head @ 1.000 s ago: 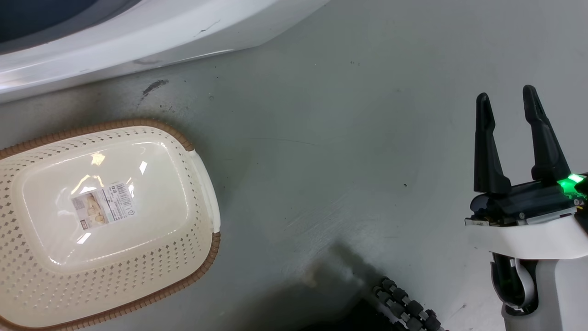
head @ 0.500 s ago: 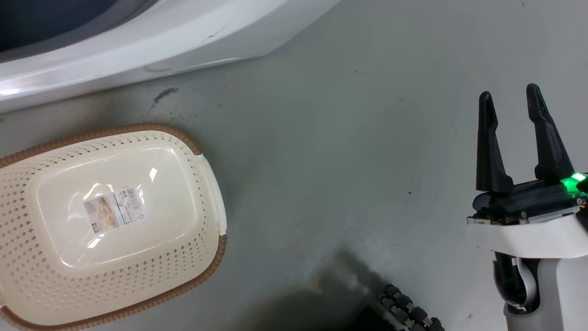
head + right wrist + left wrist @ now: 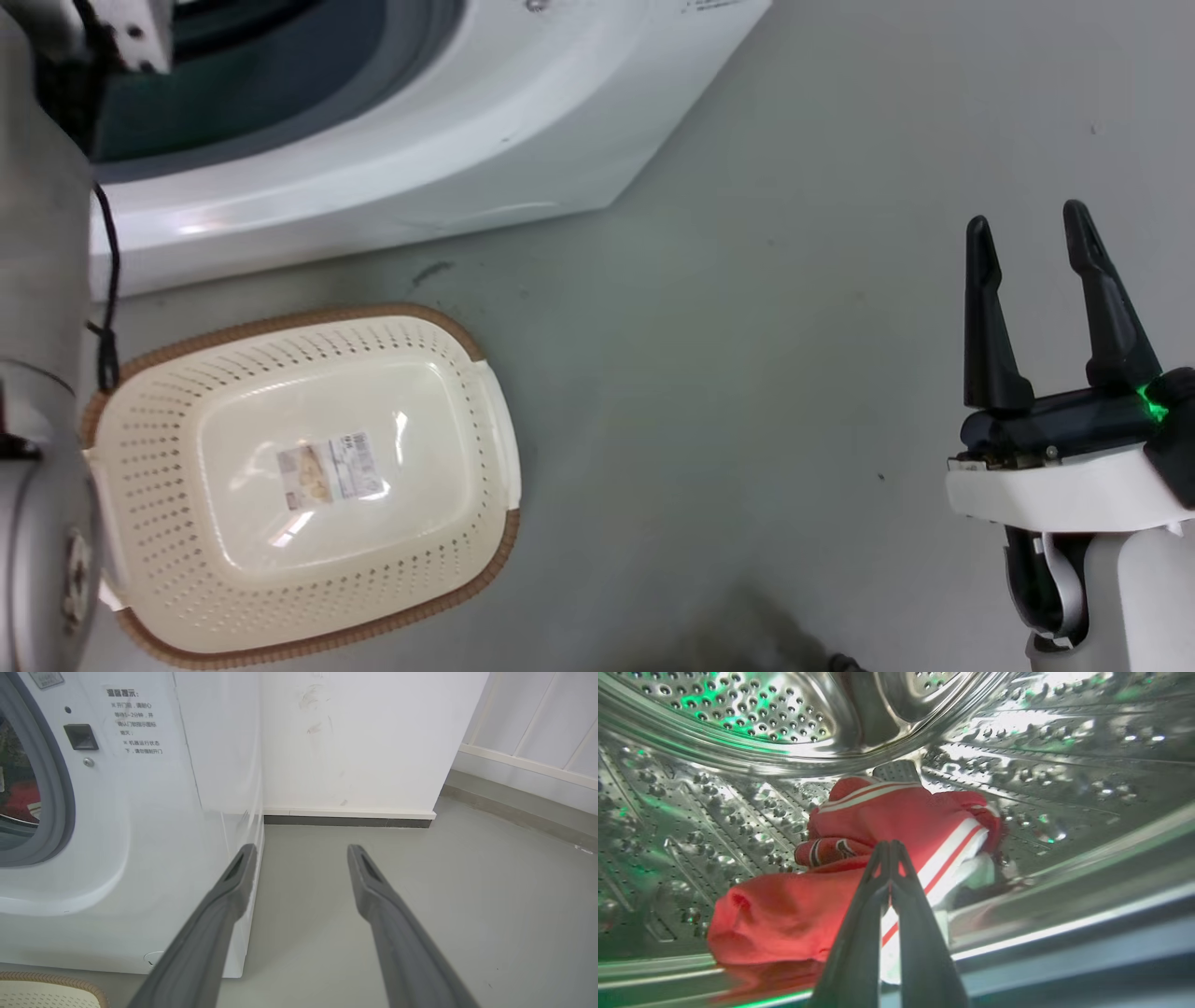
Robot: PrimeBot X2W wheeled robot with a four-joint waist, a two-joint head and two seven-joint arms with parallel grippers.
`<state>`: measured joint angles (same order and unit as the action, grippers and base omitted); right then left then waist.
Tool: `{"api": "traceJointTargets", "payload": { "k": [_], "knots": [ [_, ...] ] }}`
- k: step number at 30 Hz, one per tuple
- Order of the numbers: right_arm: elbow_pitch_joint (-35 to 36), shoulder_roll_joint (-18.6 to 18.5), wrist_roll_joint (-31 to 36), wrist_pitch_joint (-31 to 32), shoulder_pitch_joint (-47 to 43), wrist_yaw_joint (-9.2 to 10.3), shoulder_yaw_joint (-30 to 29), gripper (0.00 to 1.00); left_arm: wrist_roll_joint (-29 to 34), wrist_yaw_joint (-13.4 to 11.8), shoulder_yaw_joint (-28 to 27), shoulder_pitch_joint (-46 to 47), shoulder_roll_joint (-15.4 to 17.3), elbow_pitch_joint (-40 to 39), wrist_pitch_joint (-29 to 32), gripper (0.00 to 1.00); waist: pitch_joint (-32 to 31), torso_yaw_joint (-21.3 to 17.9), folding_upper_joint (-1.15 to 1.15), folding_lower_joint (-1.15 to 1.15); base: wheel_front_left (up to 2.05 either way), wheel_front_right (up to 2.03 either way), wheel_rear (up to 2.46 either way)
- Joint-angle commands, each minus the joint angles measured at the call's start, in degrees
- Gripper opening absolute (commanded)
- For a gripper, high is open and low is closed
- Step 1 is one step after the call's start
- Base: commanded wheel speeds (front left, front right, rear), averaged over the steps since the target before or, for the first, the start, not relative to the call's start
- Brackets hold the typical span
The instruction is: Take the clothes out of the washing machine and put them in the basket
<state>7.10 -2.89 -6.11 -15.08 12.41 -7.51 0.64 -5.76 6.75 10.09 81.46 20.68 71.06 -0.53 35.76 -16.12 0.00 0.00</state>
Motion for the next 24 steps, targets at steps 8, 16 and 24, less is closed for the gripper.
{"api": "traceJointTargets", "payload": {
  "k": [8,16,24],
  "knots": [
    [-1.42,0.03,2.72,-0.14,-3.41,0.04,-0.37,1.00,-2.09,0.58,1.37,-9.75,-2.99,0.14,-9.73,0.00,-9.33,4.85,0.00,0.00,0.00,0.00,0.00],
    [-2.14,0.03,4.53,-0.14,-5.90,0.04,-0.37,1.00,-3.76,0.62,2.71,-18.16,-5.03,-4.42,-14.41,0.00,-15.08,7.34,0.00,0.00,0.00,0.00,0.00],
    [-2.70,0.03,5.90,-0.14,-9.14,0.04,-0.05,1.00,-5.22,0.61,2.87,-29.52,-5.28,-18.45,-14.71,0.00,-20.92,9.55,0.00,0.00,0.00,0.00,0.00]
  ]
}}
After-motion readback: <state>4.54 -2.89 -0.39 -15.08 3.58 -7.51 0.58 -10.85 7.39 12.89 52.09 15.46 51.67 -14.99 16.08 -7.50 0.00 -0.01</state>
